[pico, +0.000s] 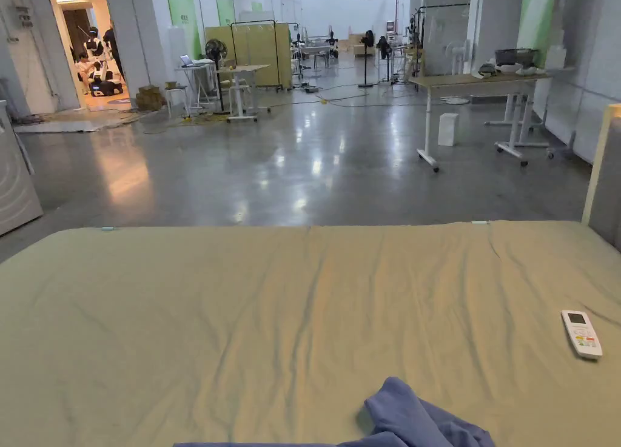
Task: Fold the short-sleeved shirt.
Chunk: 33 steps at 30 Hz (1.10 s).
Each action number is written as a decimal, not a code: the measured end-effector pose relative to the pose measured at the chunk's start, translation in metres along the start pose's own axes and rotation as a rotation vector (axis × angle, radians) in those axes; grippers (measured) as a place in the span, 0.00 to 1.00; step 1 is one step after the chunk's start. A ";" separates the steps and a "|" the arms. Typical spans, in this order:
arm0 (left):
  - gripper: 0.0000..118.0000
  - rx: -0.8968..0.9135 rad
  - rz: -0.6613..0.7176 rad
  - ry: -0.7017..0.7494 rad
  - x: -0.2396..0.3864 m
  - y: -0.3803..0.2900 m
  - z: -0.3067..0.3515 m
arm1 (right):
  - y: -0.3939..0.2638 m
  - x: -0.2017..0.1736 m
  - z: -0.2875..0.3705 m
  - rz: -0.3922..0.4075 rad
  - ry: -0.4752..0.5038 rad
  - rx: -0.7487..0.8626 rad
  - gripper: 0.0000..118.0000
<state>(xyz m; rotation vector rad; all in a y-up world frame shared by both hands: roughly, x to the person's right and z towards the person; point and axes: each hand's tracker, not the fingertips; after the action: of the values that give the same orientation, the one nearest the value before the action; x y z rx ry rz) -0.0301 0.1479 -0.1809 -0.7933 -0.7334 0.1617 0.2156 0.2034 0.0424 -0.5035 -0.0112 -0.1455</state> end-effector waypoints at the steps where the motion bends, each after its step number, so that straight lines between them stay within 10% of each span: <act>1: 0.69 0.042 -0.006 0.010 -0.006 0.004 0.020 | 0.005 -0.007 -0.002 0.017 0.021 0.015 0.01; 16: 0.68 0.680 -0.054 0.696 0.046 -0.050 0.357 | 0.087 -0.103 -0.013 0.163 0.291 0.246 0.01; 18: 0.60 0.718 -0.091 0.837 0.057 -0.066 0.367 | 0.091 -0.108 -0.013 0.169 0.316 0.240 0.01; 22: 0.10 0.713 -0.081 0.882 0.063 -0.081 0.380 | 0.090 -0.112 -0.006 0.191 0.327 0.252 0.01; 33: 0.00 0.667 -0.014 0.811 0.058 -0.087 0.383 | 0.090 -0.100 0.004 0.187 0.290 0.260 0.01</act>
<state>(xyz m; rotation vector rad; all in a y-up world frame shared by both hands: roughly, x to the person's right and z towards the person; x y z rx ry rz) -0.2485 0.3356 0.0920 -0.1640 0.1021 0.0515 0.1292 0.2964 -0.0019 -0.2183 0.2964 -0.0320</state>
